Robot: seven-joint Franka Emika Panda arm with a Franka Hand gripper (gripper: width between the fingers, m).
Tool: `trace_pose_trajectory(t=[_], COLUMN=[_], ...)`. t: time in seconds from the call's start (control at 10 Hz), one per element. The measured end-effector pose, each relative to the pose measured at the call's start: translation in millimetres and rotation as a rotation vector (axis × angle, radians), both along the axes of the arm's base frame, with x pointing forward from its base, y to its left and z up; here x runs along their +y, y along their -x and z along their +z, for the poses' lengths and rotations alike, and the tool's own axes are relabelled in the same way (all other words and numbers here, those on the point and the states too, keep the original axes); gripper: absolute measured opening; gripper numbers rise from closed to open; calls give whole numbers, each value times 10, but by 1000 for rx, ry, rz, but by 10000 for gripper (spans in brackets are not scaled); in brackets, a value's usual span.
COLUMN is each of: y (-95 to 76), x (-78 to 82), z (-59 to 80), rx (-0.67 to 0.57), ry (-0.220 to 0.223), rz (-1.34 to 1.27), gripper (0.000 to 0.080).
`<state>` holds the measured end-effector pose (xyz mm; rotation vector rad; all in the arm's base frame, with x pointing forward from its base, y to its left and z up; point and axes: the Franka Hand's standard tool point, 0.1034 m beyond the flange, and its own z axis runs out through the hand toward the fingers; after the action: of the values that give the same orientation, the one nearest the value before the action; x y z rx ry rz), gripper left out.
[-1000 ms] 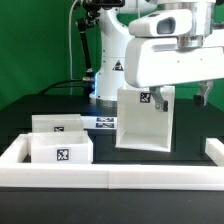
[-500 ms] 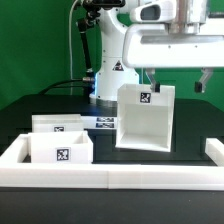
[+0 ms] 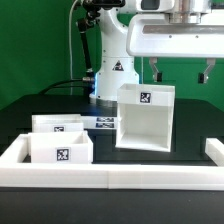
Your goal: Assemble drawer
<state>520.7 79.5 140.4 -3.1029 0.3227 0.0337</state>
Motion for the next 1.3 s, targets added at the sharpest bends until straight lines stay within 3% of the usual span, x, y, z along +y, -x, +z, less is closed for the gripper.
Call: trace_pose_trajectory(t=[0.1,0.4,0.7,1.0,1.2,1.3], y=[7,359,585,676,679,674], x=[0,10,48,130,151,129], z=[-1,21,-194,-419,-462,-462], rx=[1,24,11,2,-3,-4], ry=[0,14,11,1,-3,-3], rz=[-1,-69,-44,-35,-20,-8], gripper=[650,650,650,650,650,561])
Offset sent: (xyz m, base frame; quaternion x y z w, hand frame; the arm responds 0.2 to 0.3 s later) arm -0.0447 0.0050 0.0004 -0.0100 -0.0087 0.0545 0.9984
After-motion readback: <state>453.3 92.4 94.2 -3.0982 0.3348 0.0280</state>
